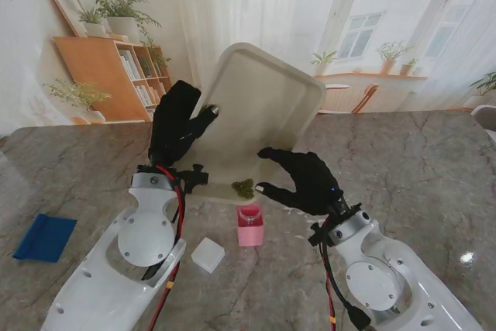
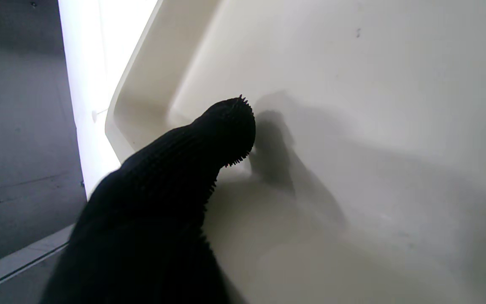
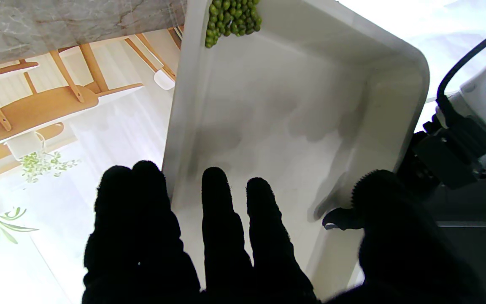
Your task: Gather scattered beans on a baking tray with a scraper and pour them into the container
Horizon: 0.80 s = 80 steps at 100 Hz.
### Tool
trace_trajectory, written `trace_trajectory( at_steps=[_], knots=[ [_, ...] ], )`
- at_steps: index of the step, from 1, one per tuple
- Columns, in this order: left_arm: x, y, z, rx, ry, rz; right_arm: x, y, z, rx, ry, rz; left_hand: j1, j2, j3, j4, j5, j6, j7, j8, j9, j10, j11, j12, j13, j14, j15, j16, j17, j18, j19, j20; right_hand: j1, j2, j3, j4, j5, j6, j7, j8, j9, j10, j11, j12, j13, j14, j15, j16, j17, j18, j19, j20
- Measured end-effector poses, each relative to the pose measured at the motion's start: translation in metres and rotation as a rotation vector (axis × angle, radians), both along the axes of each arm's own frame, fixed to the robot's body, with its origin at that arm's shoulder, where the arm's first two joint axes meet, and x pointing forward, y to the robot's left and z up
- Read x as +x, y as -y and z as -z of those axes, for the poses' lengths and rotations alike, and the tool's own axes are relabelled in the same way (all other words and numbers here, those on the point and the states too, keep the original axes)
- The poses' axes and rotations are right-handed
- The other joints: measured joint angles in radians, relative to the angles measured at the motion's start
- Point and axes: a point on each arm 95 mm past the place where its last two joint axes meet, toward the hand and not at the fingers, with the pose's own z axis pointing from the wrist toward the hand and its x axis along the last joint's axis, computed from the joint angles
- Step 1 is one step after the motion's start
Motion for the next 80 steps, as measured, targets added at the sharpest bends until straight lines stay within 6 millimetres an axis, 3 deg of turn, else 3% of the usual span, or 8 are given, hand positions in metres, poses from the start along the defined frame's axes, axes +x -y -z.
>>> trace_trajectory(
  at_steps=[80],
  knots=[
    [-0.0058,0.0020,-0.0010,-0.005,-0.005,-0.002,-0.0055,-0.0010,0.0036,0.006,-0.010,-0.009,0.000,-0.006,0.000,0.000,0.000,0.000,0.000,0.000,0.000,0.000,-0.001,0.002,-0.007,0.001,-0.001,-0.003,0.000,0.000,-0.021,0.000,0.000,0.000,0.000,0.000,0.000,0.000,0.000,0.000,0.001,0.000,0.000,0.000,0.003,0.000,0.002,0.000,0.001,0.001,0.000,0.000]
  ],
)
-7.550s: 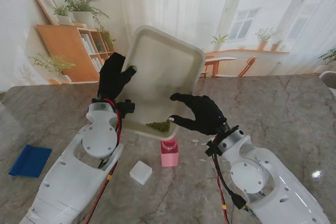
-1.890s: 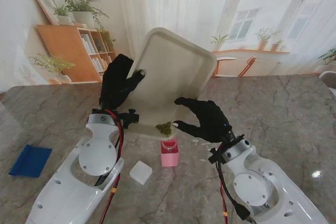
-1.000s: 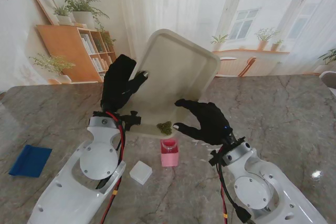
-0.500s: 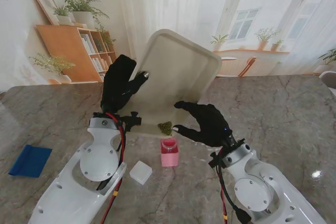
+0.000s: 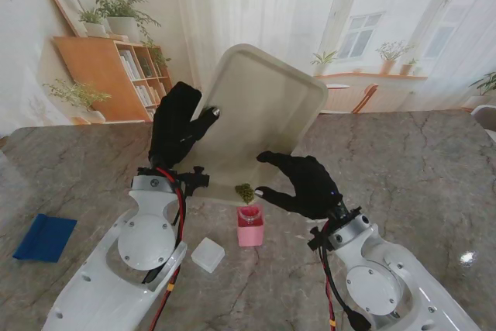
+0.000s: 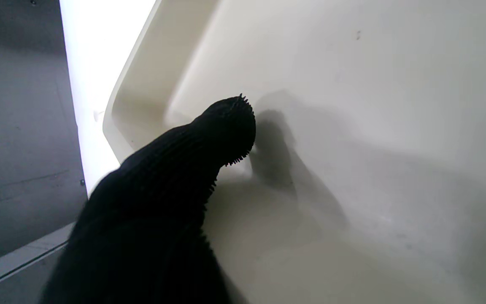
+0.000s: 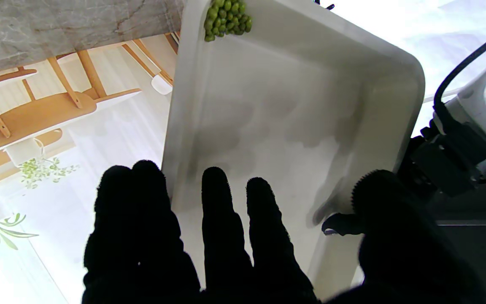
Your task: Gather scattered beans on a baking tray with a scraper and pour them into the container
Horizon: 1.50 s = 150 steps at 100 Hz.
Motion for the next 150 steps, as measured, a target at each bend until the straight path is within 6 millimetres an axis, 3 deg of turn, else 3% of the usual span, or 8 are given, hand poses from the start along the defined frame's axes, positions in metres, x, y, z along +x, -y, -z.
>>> trace_trajectory(
  at_steps=[150],
  knots=[
    [-0.014,0.003,0.001,-0.017,0.013,0.019,-0.009,0.001,0.002,0.015,0.003,0.003,0.000,-0.010,0.000,0.000,0.000,0.000,0.000,0.000,0.000,0.000,-0.001,0.000,-0.002,0.001,-0.008,-0.008,0.000,0.000,-0.040,-0.009,0.000,0.000,0.001,0.000,0.000,0.000,0.000,0.000,0.001,0.000,0.000,0.000,0.009,0.000,0.001,-0.001,0.001,0.001,0.000,0.000]
  ],
)
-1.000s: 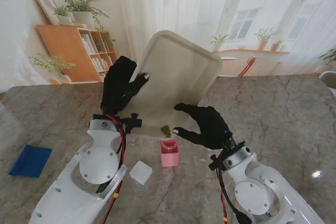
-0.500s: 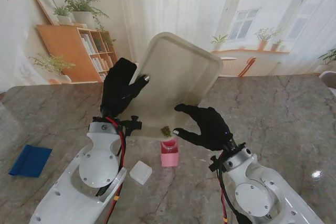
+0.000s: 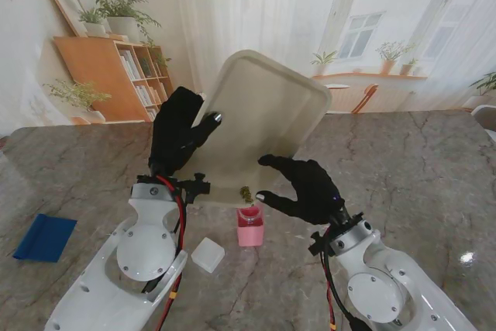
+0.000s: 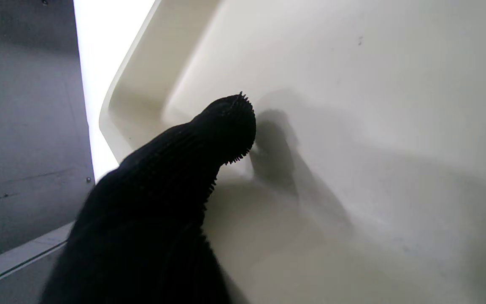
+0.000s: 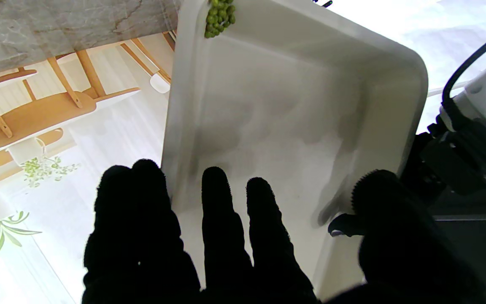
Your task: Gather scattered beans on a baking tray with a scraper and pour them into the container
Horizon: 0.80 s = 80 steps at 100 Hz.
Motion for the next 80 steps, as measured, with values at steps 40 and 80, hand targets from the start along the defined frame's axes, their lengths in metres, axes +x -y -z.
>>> trace_trajectory(
  at_steps=[40,80],
  knots=[
    [-0.005,0.002,-0.001,-0.008,0.019,0.012,-0.003,0.000,0.000,0.002,0.003,-0.003,0.000,-0.001,0.000,0.000,0.000,0.000,0.000,0.000,0.000,0.000,-0.008,0.000,-0.008,0.001,-0.008,0.000,-0.001,0.000,-0.032,0.000,0.000,0.000,0.000,0.000,0.000,0.000,0.000,0.000,0.000,0.000,0.000,0.000,0.000,0.000,0.000,0.000,0.000,0.000,0.000,0.000],
    [-0.014,0.005,-0.003,0.001,0.037,0.017,-0.005,-0.001,0.001,0.004,0.004,-0.006,0.000,-0.014,-0.001,0.000,0.000,0.000,0.000,0.000,0.000,0.000,-0.009,0.000,-0.016,0.001,-0.009,0.000,-0.017,0.000,-0.040,-0.001,0.000,0.000,0.000,0.000,0.000,0.000,0.000,0.000,0.000,0.000,0.000,0.000,0.008,0.000,0.009,0.000,0.002,0.000,0.000,0.000]
  ],
)
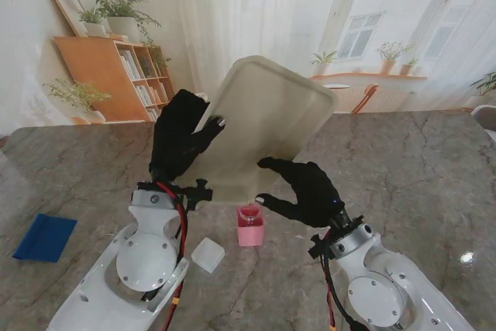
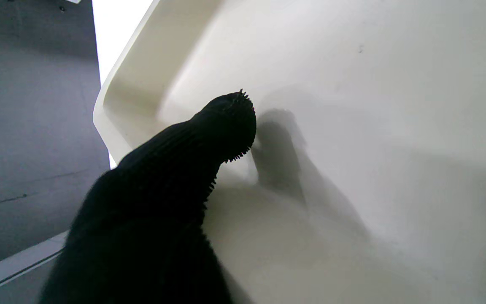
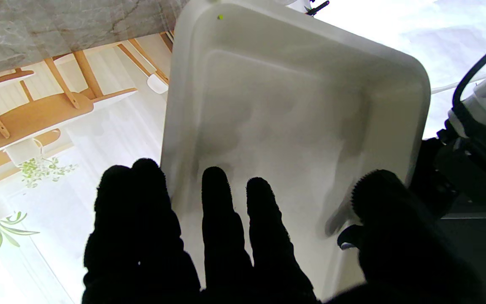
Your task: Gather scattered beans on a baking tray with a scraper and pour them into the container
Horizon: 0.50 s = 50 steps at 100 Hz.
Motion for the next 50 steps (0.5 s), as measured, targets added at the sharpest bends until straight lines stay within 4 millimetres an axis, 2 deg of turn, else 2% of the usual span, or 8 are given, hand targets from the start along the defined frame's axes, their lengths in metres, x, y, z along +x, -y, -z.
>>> trace_trajectory(
  at_steps=[50],
  knots=[
    [-0.0025,-0.0019,-0.0024,0.030,-0.010,-0.010,-0.0006,-0.0011,0.0004,0.000,-0.003,-0.003,0.000,0.000,0.000,0.000,0.000,0.000,0.000,0.000,-0.001,0.000,-0.008,0.000,-0.007,0.000,-0.002,0.000,0.000,0.000,-0.014,0.000,0.000,0.000,0.000,0.000,0.000,0.000,0.000,0.000,0.000,0.000,0.000,0.000,0.010,-0.016,0.012,0.000,0.001,0.000,0.000,0.000]
  ],
)
